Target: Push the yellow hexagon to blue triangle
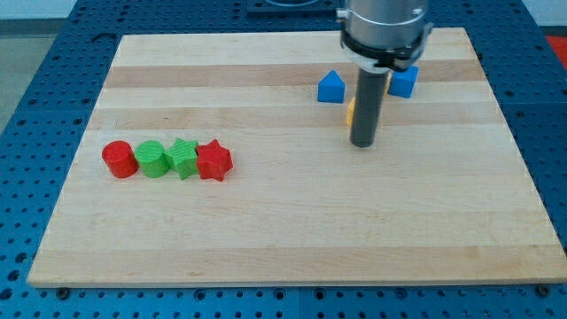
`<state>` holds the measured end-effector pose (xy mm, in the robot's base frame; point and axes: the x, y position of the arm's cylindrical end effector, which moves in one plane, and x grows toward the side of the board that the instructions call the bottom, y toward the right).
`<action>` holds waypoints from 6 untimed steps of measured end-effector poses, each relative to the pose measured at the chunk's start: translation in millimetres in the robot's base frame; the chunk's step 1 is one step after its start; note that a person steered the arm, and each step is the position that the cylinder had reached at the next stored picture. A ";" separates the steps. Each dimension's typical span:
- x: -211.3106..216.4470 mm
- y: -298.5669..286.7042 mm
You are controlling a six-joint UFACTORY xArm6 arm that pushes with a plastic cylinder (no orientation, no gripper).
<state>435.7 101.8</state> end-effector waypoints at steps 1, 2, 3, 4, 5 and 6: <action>-6.7 46.9; -29.0 58.2; -29.2 24.7; -28.5 -19.3; -28.5 -49.6; -23.2 -49.7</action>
